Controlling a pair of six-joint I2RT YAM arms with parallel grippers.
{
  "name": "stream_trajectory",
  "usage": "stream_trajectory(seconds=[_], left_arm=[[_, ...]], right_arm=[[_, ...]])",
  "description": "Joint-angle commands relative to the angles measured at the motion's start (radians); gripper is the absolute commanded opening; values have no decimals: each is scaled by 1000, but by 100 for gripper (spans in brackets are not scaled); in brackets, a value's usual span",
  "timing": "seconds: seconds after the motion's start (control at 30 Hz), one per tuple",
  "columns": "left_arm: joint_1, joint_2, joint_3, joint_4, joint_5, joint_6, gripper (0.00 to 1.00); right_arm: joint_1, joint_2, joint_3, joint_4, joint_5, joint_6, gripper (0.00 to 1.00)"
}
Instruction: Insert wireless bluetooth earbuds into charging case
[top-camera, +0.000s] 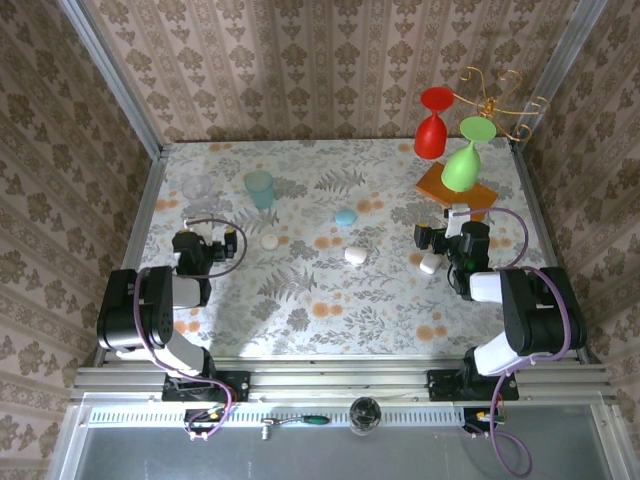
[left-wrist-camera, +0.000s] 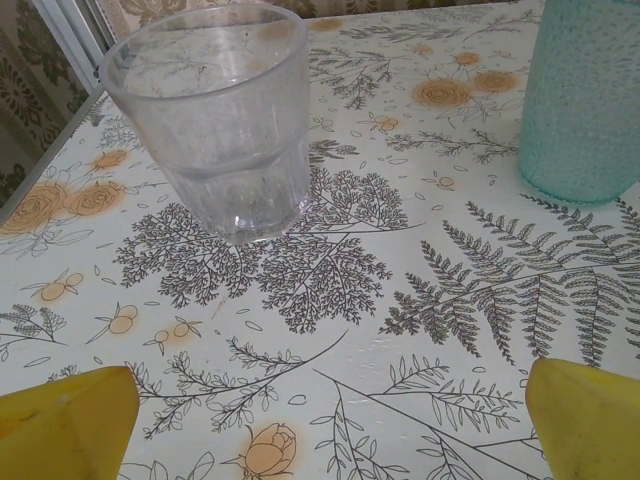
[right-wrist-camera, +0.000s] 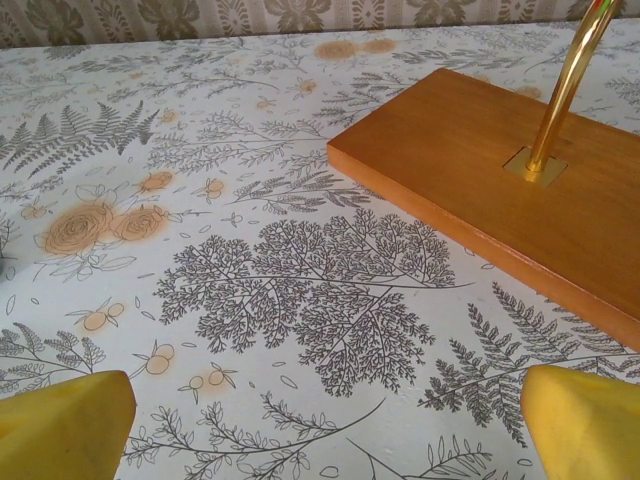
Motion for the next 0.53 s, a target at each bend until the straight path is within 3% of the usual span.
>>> stream_trajectory(seconds=[0.0, 0.5], left_arm=[[-10, -4, 27, 21, -20, -1, 100], [-24, -3, 41, -5, -16, 22, 100]], right_arm=[[5, 5, 0, 43, 16, -8, 100], [5, 7, -1, 47, 19, -5, 100]])
